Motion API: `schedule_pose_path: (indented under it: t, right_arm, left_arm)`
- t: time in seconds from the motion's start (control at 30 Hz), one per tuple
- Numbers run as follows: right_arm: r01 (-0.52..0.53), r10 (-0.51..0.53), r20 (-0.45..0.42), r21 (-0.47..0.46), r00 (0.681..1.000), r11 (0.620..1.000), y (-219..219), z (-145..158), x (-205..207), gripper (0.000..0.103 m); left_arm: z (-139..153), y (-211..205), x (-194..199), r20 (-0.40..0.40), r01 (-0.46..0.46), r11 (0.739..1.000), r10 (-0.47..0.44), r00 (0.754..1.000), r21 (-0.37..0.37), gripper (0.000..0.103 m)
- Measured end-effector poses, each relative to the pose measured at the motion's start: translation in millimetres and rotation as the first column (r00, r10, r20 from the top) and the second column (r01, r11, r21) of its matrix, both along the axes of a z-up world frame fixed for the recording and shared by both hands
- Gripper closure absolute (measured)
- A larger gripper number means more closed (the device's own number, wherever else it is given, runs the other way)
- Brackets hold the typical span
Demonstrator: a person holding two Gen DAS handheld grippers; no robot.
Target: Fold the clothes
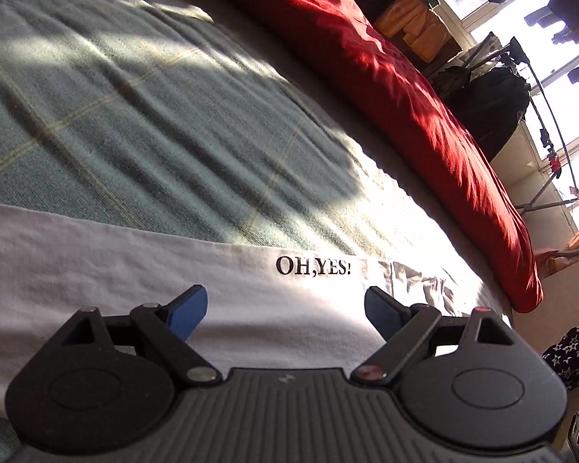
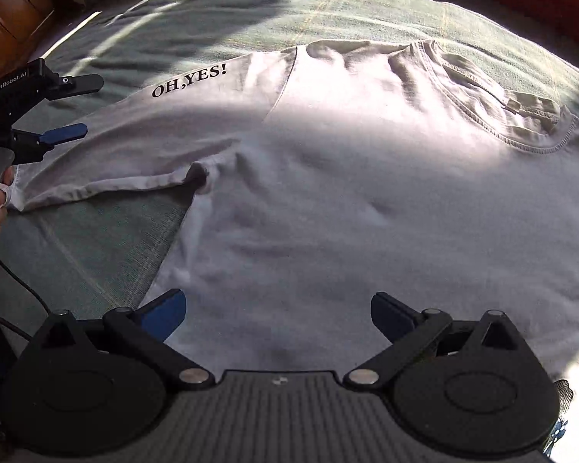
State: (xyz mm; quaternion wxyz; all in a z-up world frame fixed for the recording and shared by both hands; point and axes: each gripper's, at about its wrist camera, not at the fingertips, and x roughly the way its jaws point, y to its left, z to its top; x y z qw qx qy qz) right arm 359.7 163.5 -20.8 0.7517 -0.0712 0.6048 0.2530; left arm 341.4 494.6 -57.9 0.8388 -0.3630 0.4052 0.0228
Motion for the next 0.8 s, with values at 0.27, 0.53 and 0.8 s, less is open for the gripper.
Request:
schedule_pose_path:
  t: [0.27, 0.53, 0.8]
  right_arm:
    - [-0.015, 0.015, -0.018, -0.016, 1.000, 1.000, 26, -7, -3, 0.000]
    - [-0.024, 0.023, -0.019, -0.018, 1.000, 1.000, 31, -6, -4, 0.000]
    - [-0.007, 0.006, -0.028, -0.028, 1.000, 1.000, 25, -9, -6, 0.000]
  left_arm:
    - [-17, 4, 24, 0.001, 0.083, 0.991, -0.083, 0.997, 0.108, 0.014]
    - [16, 9, 8, 0.090, 0.125, 0.992, -0.125, 0.988, 0.006, 0.014]
    - [-13, -6, -24, -0.020, 0.134, 0.991, -0.134, 0.991, -0.012, 0.013]
